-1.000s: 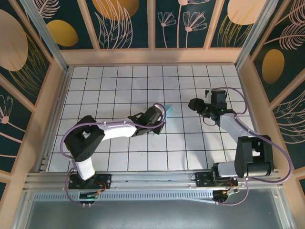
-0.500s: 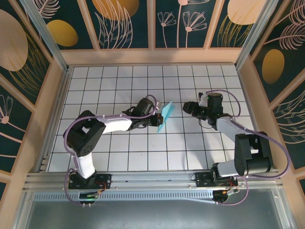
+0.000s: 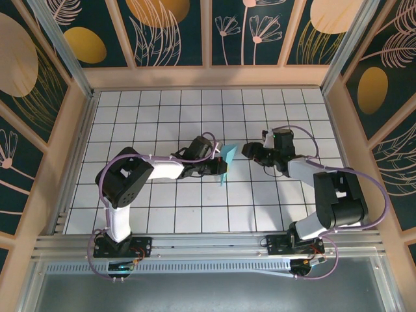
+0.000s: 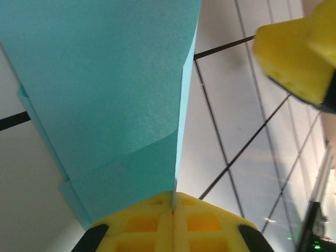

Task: Fold a paper plane with a square sheet of paper (fold left side to right side)
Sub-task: Fold the wing for the fifth time at the center of the table.

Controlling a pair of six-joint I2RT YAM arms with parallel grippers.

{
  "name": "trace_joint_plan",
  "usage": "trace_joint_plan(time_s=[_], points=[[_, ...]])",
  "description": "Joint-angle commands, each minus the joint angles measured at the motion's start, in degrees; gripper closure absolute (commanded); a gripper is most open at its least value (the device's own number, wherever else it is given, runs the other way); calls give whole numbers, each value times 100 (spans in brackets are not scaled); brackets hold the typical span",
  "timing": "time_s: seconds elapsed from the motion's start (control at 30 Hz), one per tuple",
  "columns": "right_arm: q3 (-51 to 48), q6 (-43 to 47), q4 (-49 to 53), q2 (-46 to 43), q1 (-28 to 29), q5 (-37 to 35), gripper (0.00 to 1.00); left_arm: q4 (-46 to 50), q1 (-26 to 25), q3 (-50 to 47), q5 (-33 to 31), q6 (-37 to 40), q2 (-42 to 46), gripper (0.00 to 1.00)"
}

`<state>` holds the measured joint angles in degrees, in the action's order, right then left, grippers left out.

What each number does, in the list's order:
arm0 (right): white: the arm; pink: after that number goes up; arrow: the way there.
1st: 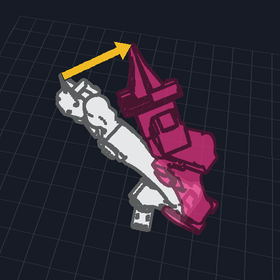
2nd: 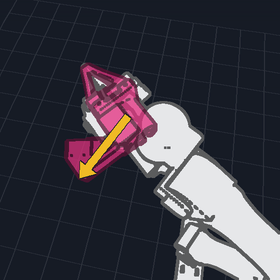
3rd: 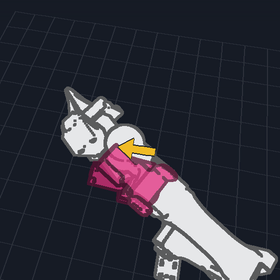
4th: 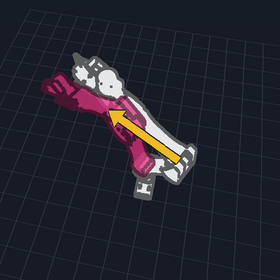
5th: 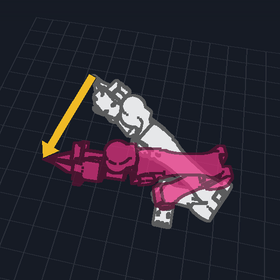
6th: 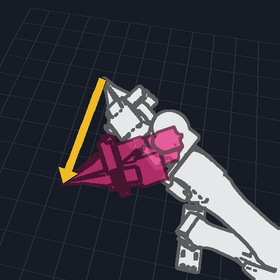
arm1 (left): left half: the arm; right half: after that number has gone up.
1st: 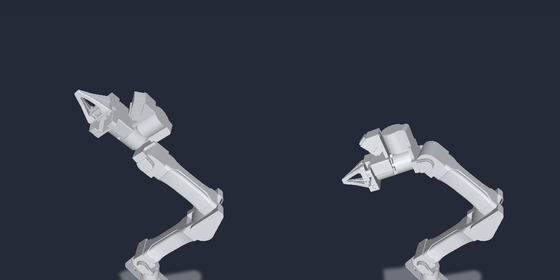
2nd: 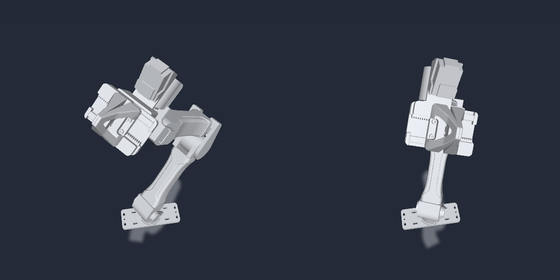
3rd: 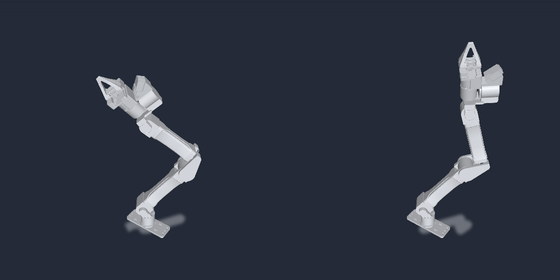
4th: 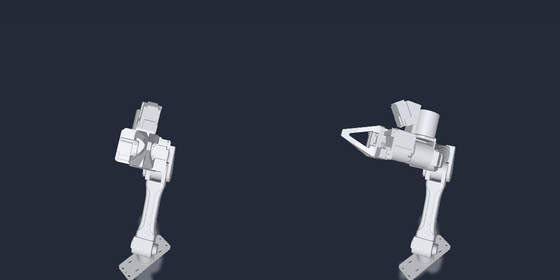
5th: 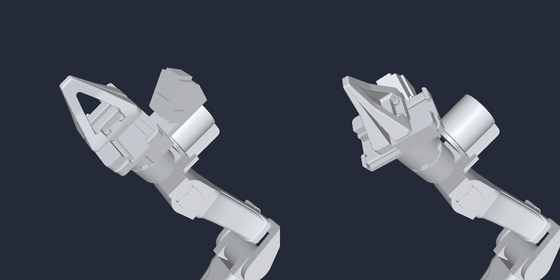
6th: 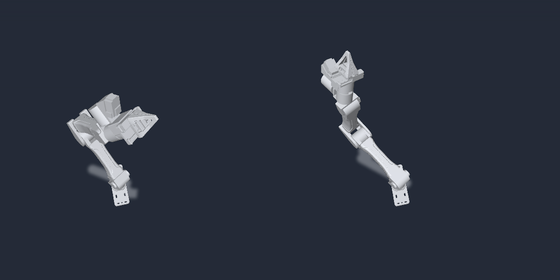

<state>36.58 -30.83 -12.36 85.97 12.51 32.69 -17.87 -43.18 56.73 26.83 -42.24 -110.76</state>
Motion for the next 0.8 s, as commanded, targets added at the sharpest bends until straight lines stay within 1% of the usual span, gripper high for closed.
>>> trace_joint_plan(time_s=[0.0, 0.13, 0.2, 0.33, 0.47, 0.77], points=[[-43, -255, -412, 129, 99, 89, 49, -622, 38, -71, 380, -454, -167, 100], [-45, -489, -496, 264, 187, 14, 49, -1072, 77, -304, 507, -904, -252, 100], [-29, -587, -506, 321, 220, -48, 52, -1305, 92, -370, 558, -1086, -280, 100], [-19, -729, -508, 391, 284, -192, 52, -1398, 107, -357, 604, -1197, -366, 100], [49, -833, -500, 490, 345, -250, 52, -1683, 103, -408, 691, -1421, -451, 100], [178, -1000, -539, 739, 470, -342, 56, -2219, 114, -478, 836, -1846, -642, 100]])
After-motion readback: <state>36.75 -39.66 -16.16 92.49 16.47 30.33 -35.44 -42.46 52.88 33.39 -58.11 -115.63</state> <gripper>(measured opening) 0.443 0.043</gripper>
